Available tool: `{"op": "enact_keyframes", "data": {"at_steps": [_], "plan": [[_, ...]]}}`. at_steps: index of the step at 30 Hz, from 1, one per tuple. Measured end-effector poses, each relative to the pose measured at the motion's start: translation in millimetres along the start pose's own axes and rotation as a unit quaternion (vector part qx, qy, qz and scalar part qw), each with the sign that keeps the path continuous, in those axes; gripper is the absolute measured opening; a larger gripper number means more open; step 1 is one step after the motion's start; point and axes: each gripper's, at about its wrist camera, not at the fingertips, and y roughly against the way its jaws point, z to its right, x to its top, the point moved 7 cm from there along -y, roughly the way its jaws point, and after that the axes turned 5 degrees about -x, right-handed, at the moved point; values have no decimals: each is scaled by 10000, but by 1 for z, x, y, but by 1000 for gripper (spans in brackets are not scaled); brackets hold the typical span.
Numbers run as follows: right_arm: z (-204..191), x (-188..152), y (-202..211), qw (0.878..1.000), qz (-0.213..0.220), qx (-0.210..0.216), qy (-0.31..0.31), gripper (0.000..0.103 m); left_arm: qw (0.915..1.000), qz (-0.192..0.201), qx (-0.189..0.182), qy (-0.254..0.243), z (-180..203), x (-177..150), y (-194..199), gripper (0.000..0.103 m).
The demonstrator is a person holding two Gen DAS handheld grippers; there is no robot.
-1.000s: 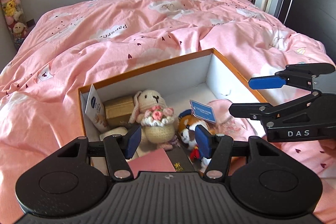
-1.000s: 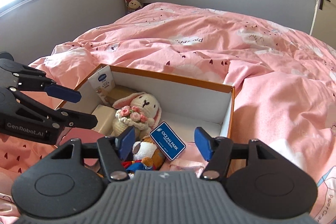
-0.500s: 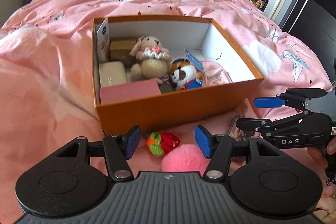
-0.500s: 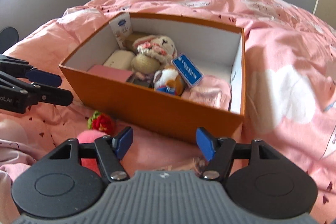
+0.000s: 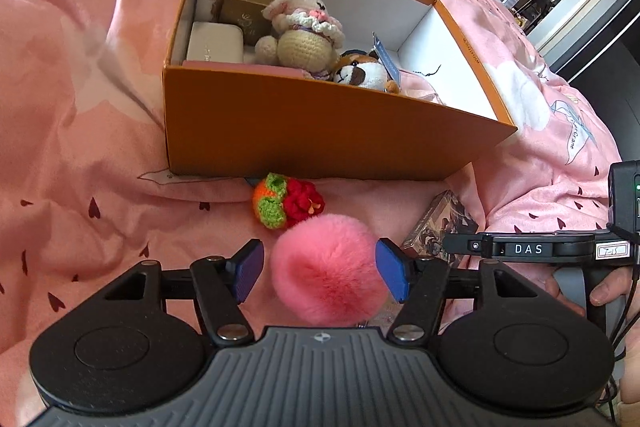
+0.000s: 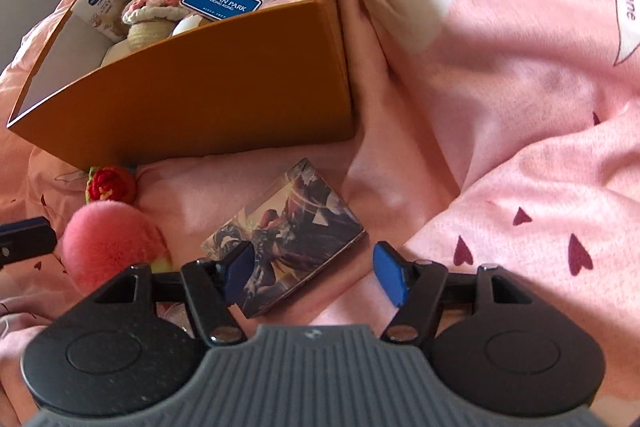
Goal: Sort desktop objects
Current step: 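Grasp the pink pom-pom with the left tool while the right tool grasps the photo card box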
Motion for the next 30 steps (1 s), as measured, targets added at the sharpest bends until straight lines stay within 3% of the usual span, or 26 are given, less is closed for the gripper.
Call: {"op": "enact_keyframes", "data": {"at_steps": [9, 12, 15, 21, 25, 30], "plan": [[0, 2, -27, 9970, -274, 560, -449, 71, 9975, -562, 44, 427, -4, -12, -37, 73], [-5, 2, -27, 9979, -244, 489, -337, 70, 9961, -722, 14, 511, -6, -16, -47, 73], [-13, 1, -17, 9992, -91, 377, -137, 59, 9947, -813, -22, 627, -8, -20, -52, 64], [-36, 6, 11, 9979, 312, 373, 434, 39, 9956, -798, 119, 480, -3, -22, -56, 63], [-53, 11, 11, 9964, 397, 367, 655, 33, 9959, -756, 211, 444, -2, -23, -61, 63], [-50, 14, 10, 9964, 357, 482, 604, 30, 9957, -698, 219, 560, -8, -27, -65, 53]]}}
